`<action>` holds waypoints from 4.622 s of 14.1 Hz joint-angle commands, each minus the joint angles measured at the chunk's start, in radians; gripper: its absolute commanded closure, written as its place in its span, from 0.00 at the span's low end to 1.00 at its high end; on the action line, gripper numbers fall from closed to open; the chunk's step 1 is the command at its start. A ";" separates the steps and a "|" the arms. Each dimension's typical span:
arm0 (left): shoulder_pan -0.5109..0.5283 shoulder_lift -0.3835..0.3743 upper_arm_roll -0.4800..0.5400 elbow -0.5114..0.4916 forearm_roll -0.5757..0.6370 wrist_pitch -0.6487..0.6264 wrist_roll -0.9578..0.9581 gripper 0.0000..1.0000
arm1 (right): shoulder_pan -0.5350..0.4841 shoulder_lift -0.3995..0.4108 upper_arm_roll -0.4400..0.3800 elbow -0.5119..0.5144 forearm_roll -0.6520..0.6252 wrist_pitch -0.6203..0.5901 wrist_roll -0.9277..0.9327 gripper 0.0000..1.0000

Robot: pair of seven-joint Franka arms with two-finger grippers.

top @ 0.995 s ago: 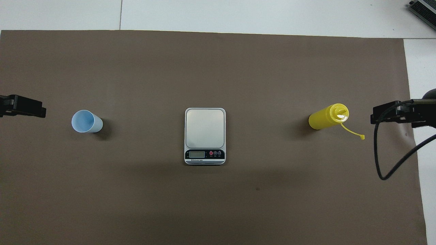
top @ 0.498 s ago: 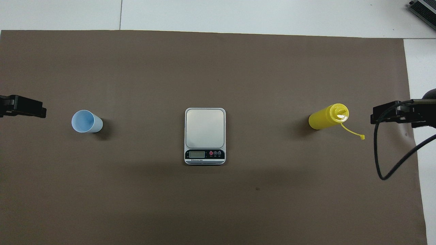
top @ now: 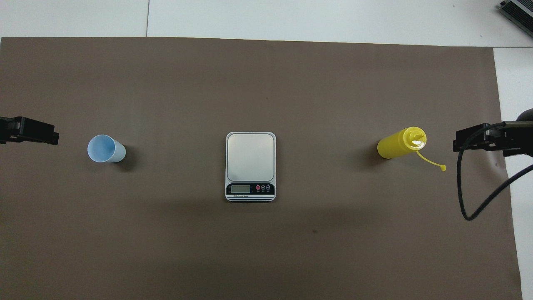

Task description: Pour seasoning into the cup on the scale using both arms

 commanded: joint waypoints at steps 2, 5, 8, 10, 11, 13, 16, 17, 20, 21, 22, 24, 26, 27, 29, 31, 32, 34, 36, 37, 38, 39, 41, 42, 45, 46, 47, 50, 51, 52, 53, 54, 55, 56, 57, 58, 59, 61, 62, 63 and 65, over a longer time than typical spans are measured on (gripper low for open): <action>-0.002 -0.026 0.018 -0.049 -0.001 0.046 -0.018 0.00 | -0.014 -0.027 0.007 -0.031 -0.002 0.017 -0.009 0.00; 0.032 -0.030 0.023 -0.118 -0.016 0.125 -0.016 0.00 | -0.014 -0.027 0.007 -0.031 -0.002 0.017 -0.009 0.00; 0.070 0.013 0.023 -0.173 -0.016 0.219 -0.007 0.00 | -0.014 -0.027 0.007 -0.031 -0.002 0.017 -0.009 0.00; 0.076 0.051 0.024 -0.198 -0.018 0.279 -0.018 0.00 | -0.014 -0.027 0.007 -0.031 -0.002 0.017 -0.009 0.00; 0.092 0.074 0.024 -0.207 -0.018 0.293 -0.018 0.00 | -0.014 -0.027 0.007 -0.031 -0.002 0.017 -0.009 0.00; 0.104 0.099 0.024 -0.232 -0.020 0.339 -0.020 0.00 | -0.014 -0.027 0.007 -0.031 -0.002 0.017 -0.008 0.00; 0.109 0.102 0.023 -0.379 -0.020 0.524 -0.061 0.00 | -0.014 -0.027 0.007 -0.031 -0.002 0.017 -0.009 0.00; 0.109 0.093 0.023 -0.432 -0.020 0.584 -0.070 0.00 | -0.014 -0.027 0.007 -0.031 -0.002 0.017 -0.009 0.00; 0.112 0.100 0.023 -0.463 -0.021 0.629 -0.073 0.00 | -0.014 -0.027 0.007 -0.031 -0.002 0.017 -0.008 0.00; 0.112 0.100 0.023 -0.483 -0.021 0.636 -0.084 0.00 | -0.014 -0.027 0.007 -0.033 -0.002 0.017 -0.009 0.00; 0.112 0.102 0.023 -0.512 -0.021 0.665 -0.098 0.00 | -0.014 -0.027 0.007 -0.033 -0.002 0.017 -0.009 0.00; 0.109 0.096 0.021 -0.575 -0.023 0.714 -0.107 0.00 | -0.014 -0.027 0.007 -0.031 -0.002 0.017 -0.009 0.00; 0.109 0.106 0.023 -0.580 -0.029 0.721 -0.109 0.00 | -0.014 -0.027 0.007 -0.033 -0.002 0.017 -0.009 0.00; 0.104 0.129 0.023 -0.579 -0.032 0.731 -0.109 0.00 | -0.014 -0.027 0.007 -0.031 -0.002 0.017 -0.009 0.00; 0.098 0.158 0.023 -0.582 -0.035 0.765 -0.110 0.00 | -0.014 -0.027 0.007 -0.033 -0.002 0.017 -0.009 0.00; 0.098 0.160 0.023 -0.583 -0.035 0.764 -0.112 0.00 | -0.014 -0.027 0.007 -0.031 -0.002 0.017 -0.009 0.00; 0.098 0.160 0.023 -0.588 -0.035 0.768 -0.110 0.00 | -0.014 -0.027 0.007 -0.031 -0.002 0.017 -0.009 0.00; 0.096 0.162 0.021 -0.597 -0.035 0.771 -0.110 0.09 | -0.014 -0.027 0.007 -0.031 -0.002 0.017 -0.009 0.00; 0.095 0.162 0.021 -0.597 -0.036 0.770 -0.112 0.64 | -0.014 -0.027 0.007 -0.033 -0.002 0.017 -0.009 0.00; 0.095 0.162 0.021 -0.595 -0.036 0.764 -0.115 0.89 | -0.014 -0.027 0.007 -0.031 -0.002 0.017 -0.008 0.00; 0.095 0.162 0.021 -0.591 -0.035 0.758 -0.115 1.00 | -0.014 -0.027 0.007 -0.031 -0.002 0.017 -0.009 0.00; 0.095 0.165 0.019 -0.582 -0.036 0.745 -0.115 1.00 | -0.014 -0.027 0.007 -0.031 -0.002 0.017 -0.009 0.00; 0.092 0.175 0.018 -0.534 -0.047 0.693 -0.116 1.00 | -0.014 -0.027 0.007 -0.031 -0.002 0.017 -0.009 0.00; 0.086 0.187 0.019 -0.499 -0.047 0.655 -0.116 1.00 | -0.014 -0.027 0.007 -0.031 -0.002 0.017 -0.009 0.00; 0.086 0.200 0.019 -0.393 -0.046 0.539 -0.105 1.00 | -0.014 -0.027 0.007 -0.031 -0.002 0.017 -0.009 0.00; 0.086 0.200 0.019 -0.347 -0.046 0.488 -0.102 1.00 | -0.014 -0.027 0.007 -0.033 -0.002 0.017 -0.009 0.00; 0.086 0.203 0.019 -0.295 -0.043 0.430 -0.099 1.00 | -0.014 -0.027 0.007 -0.033 -0.002 0.017 -0.008 0.00; 0.076 0.208 0.012 -0.197 -0.036 0.330 -0.096 1.00 | -0.014 -0.027 0.007 -0.031 -0.002 0.017 -0.009 0.00; 0.061 0.206 0.013 -0.181 -0.033 0.316 -0.098 1.00 | -0.014 -0.027 0.007 -0.031 -0.002 0.017 -0.009 0.00; 0.043 0.203 0.012 -0.171 -0.030 0.313 -0.099 1.00 | -0.014 -0.027 0.007 -0.031 -0.002 0.017 -0.009 0.00; 0.009 0.200 0.013 -0.161 -0.029 0.313 -0.105 1.00 | -0.014 -0.027 0.007 -0.031 -0.002 0.017 -0.009 0.00; -0.026 0.200 0.013 -0.152 -0.011 0.313 -0.108 1.00 | -0.014 -0.027 0.007 -0.031 -0.002 0.017 -0.009 0.00; -0.054 0.201 0.013 -0.151 0.017 0.311 -0.116 1.00 | -0.014 -0.027 0.007 -0.031 -0.002 0.017 -0.009 0.00; -0.078 0.200 0.013 -0.151 0.022 0.308 -0.144 1.00 | -0.014 -0.027 0.007 -0.031 -0.002 0.017 -0.009 0.00; -0.104 0.200 0.012 -0.151 0.022 0.313 -0.174 1.00 | -0.014 -0.027 0.007 -0.031 -0.002 0.017 -0.009 0.00; -0.140 0.200 0.012 -0.154 0.022 0.322 -0.217 1.00 | -0.014 -0.027 0.007 -0.033 -0.002 0.017 -0.009 0.00; -0.170 0.201 0.012 -0.154 0.022 0.331 -0.284 1.00 | -0.014 -0.027 0.007 -0.031 -0.002 0.017 -0.008 0.00; -0.229 0.200 0.012 -0.152 0.022 0.339 -0.367 1.00 | -0.014 -0.027 0.007 -0.031 -0.002 0.017 -0.009 0.00; -0.252 0.200 0.012 -0.152 0.022 0.339 -0.403 1.00 | -0.014 -0.027 0.007 -0.031 -0.002 0.017 -0.009 0.00; -0.278 0.200 0.012 -0.152 0.020 0.339 -0.433 1.00 | -0.014 -0.027 0.007 -0.031 -0.002 0.017 -0.009 0.00; -0.322 0.200 0.010 -0.152 0.014 0.359 -0.501 1.00 | -0.014 -0.027 0.007 -0.031 -0.002 0.017 -0.009 0.00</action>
